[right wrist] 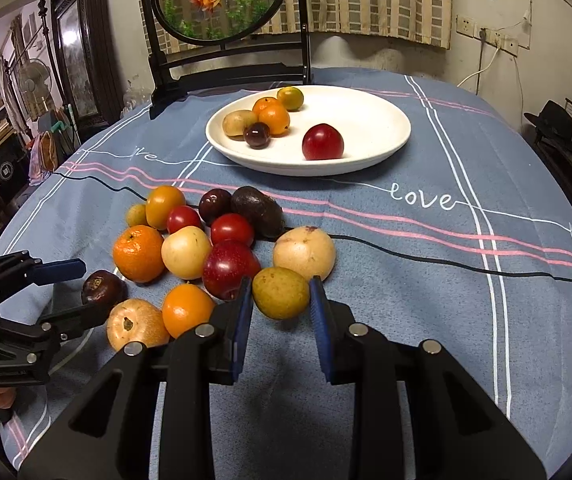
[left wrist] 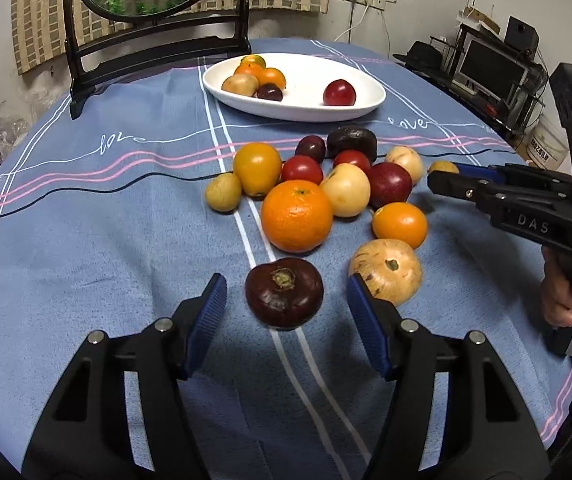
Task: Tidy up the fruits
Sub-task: 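Grasp the green-yellow pear with the right tool while the left tool grasps the dark plum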
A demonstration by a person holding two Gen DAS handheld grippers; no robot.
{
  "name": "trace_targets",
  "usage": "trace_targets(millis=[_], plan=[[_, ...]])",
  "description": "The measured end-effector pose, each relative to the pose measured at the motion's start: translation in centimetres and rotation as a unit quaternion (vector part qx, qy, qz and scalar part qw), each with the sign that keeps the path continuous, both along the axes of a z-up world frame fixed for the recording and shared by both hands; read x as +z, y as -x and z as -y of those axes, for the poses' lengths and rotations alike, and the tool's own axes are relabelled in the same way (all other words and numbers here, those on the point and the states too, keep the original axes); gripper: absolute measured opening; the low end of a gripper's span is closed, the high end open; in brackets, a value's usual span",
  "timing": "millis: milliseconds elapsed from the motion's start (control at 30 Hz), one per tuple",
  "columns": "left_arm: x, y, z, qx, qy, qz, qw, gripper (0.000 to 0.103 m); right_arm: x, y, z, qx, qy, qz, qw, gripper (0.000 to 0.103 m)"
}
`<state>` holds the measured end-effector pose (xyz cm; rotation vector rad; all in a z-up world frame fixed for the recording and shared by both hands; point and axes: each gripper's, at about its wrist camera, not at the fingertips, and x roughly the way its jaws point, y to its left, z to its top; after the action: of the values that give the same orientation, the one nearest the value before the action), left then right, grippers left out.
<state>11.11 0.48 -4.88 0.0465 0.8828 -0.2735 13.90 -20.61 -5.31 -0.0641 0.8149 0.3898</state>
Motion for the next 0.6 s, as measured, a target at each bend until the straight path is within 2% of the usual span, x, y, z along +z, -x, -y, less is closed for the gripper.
trace_targets(millis=[133, 300, 600], plan=[[-0.3, -0.3, 0.1, -0.004, -0.014, -0.009, 0.9999, 0.062, 0.1, 0.1, 0.1, -0.005, -0.002, 0.000, 1.000, 0.029], [-0.9, -0.9, 0.3, -0.012, -0.018, -0.028, 0.9994, 0.045, 0.2, 0.0, 0.5, -0.009, -0.010, -0.003, 1.000, 0.029], [-1.1, -1.1, 0.6, -0.012, -0.024, -0.030, 0.9992, 0.044, 0.1, -0.1, 0.5, -0.011, -0.008, -0.005, 1.000, 0.029]])
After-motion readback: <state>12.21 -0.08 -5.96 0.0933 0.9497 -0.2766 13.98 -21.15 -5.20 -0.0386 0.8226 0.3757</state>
